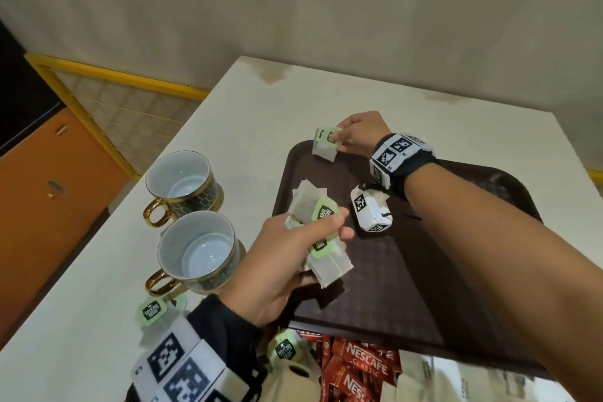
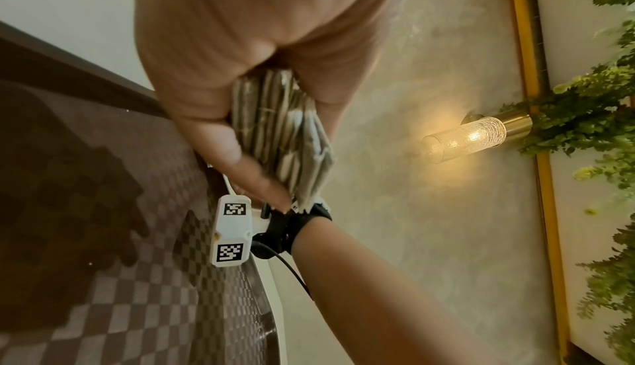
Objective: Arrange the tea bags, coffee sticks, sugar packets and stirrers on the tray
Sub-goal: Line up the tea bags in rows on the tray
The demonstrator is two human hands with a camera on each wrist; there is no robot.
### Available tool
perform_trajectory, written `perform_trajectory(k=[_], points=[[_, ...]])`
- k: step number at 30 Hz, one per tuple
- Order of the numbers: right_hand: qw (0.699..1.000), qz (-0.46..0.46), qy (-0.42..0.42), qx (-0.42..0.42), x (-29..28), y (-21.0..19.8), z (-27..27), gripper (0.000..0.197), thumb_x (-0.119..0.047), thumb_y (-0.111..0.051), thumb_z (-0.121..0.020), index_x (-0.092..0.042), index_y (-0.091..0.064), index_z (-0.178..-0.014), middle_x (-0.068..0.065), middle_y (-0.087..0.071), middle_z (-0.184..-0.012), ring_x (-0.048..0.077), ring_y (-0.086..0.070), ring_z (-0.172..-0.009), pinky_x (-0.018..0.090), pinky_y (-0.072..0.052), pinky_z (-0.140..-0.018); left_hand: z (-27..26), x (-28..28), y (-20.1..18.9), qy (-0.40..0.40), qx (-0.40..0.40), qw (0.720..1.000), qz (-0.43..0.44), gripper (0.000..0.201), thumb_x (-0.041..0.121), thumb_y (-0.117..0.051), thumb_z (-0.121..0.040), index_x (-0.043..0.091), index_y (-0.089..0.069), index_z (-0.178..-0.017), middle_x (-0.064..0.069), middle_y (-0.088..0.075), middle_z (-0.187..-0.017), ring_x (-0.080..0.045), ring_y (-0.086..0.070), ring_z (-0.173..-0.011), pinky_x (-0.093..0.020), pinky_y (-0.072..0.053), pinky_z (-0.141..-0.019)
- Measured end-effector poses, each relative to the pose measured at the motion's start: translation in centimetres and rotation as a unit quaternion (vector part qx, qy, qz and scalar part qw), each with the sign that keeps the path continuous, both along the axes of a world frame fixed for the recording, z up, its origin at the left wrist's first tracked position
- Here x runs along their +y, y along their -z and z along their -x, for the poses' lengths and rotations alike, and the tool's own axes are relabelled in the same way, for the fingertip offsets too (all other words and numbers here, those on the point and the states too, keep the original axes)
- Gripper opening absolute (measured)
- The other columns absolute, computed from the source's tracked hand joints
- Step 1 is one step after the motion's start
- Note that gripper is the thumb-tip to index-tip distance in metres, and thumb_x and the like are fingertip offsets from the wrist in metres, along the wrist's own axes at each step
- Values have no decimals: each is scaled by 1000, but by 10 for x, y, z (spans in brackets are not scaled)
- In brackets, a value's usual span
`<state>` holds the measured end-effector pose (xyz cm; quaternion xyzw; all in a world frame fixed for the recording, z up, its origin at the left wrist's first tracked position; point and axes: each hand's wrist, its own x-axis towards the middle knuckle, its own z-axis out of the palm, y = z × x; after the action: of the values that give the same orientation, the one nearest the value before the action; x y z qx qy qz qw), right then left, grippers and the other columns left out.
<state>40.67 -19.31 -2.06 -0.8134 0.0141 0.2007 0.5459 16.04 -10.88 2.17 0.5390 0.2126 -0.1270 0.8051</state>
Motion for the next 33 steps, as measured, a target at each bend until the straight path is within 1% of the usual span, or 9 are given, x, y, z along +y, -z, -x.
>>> perform_trajectory(k=[2,8,12,14,20,24,26,30,33], points=[[1000,-14,6,10,3,2,1,25,10,-74,-76,-6,-59,-65,21,-64,-98,33,-67,-101,42,-58,-82,-1,1,1,4,1,1000,4,19,23,-66,-88,20,-72,-106,-4,-77,-95,-10,-70,-80,-21,-55,-60],[999,-46,-10,15,-7,-10,4,23,11,-69,-80,-7,-57,-71,16,-64,-91,22,-66,-81,25,-59,-62,-1,4,5,14,10,1000,14,22,26,-65,-88,22,-71,-109,-2,-77,-97,-9,-71,-84,-23,-57,-64],[999,-39,-23,-6,-20,-23,3,22,8,-70,-79,-9,-59,-71,7,-63,-77,12,-57,-63,19,-50,-47,0,5,8,8,16,1000,18,23,26,-66,-88,22,-71,-109,-1,-77,-97,-10,-71,-88,-25,-58,-68],[999,-7,-30,-28,-22,-25,2,22,6,-73,-77,-10,-61,-68,5,-60,-73,11,-49,-58,18,-43,-44,1,6,8,12,15,1000,18,23,27,-66,-87,22,-71,-109,0,-77,-97,-10,-71,-89,-25,-58,-69],[994,82,-71,-25,-23,-18,-6,17,10,-72,-78,-4,-64,-71,14,-62,-75,16,-57,-59,16,-51,-46,0,9,7,9,11,1000,17,23,28,-66,-88,21,-71,-109,0,-77,-97,-10,-71,-89,-26,-58,-70],[993,100,-39,-42,-20,-8,-13,18,7,-76,-75,-6,-65,-69,16,-66,-83,26,-67,-77,31,-61,-73,0,9,10,9,17,1000,16,22,28,-65,-88,21,-71,-109,0,-77,-97,-8,-71,-86,-24,-57,-67],[994,97,-31,-47,-18,-4,-14,19,5,-78,-74,-7,-65,-68,16,-67,-81,27,-68,-79,36,-60,-79,-1,8,11,10,21,1000,17,22,28,-65,-88,21,-71,-109,0,-77,-96,-8,-71,-85,-25,-58,-69],[995,84,-26,-55,-16,0,-15,20,5,-79,-72,-6,-62,-69,14,-65,-79,28,-69,-78,34,-60,-75,-2,8,14,12,24,999,21,22,27,-65,-88,21,-71,-108,-1,-77,-96,-10,-71,-86,-28,-59,-75],[991,95,-5,-93,-16,-2,-14,28,0,-84,-69,-7,-58,-77,9,-60,-79,20,-65,-63,31,-61,-63,-2,8,15,13,26,999,23,21,27,-65,-88,21,-71,-107,-1,-77,-96,-11,-71,-87,-31,-59,-79]])
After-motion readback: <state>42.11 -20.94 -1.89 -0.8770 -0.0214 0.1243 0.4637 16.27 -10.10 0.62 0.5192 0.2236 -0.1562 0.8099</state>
